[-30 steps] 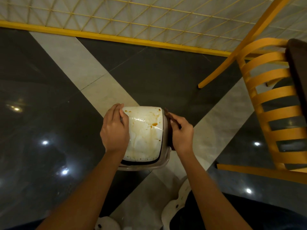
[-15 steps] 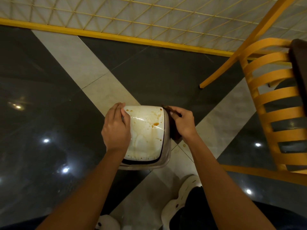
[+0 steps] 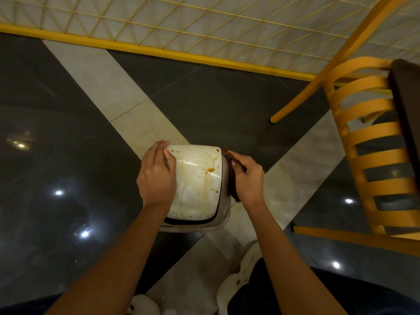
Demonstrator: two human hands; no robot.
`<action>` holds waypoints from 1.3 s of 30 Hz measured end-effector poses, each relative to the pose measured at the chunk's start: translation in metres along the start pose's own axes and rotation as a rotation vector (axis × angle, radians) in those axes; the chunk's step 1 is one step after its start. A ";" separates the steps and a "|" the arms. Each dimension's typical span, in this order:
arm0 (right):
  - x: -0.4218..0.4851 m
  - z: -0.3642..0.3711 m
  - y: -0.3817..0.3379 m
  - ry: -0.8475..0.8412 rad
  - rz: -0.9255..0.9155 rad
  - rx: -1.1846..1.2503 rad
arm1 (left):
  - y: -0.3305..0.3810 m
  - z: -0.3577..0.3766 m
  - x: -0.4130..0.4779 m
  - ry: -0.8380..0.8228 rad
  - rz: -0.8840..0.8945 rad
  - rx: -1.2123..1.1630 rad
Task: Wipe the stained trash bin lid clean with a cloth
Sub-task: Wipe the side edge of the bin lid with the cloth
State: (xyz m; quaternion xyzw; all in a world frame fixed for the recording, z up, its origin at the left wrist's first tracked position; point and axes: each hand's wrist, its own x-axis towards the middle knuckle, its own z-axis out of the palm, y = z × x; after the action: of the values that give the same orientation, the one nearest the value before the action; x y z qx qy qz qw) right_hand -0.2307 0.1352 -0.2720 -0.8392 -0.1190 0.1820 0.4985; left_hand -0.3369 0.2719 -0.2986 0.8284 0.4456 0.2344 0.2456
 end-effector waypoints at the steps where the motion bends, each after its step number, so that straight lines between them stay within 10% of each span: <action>1: 0.003 0.001 -0.001 0.002 -0.010 -0.009 | 0.000 0.000 0.000 0.001 0.000 -0.002; 39: -0.143 0.043 0.048 0.322 0.064 0.104 | 0.003 -0.004 -0.002 0.013 0.010 -0.025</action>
State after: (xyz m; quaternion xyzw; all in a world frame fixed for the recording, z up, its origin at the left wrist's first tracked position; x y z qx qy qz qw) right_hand -0.3772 0.0918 -0.3059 -0.8340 -0.0011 0.0669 0.5477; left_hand -0.3384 0.2698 -0.2944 0.8259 0.4400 0.2465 0.2520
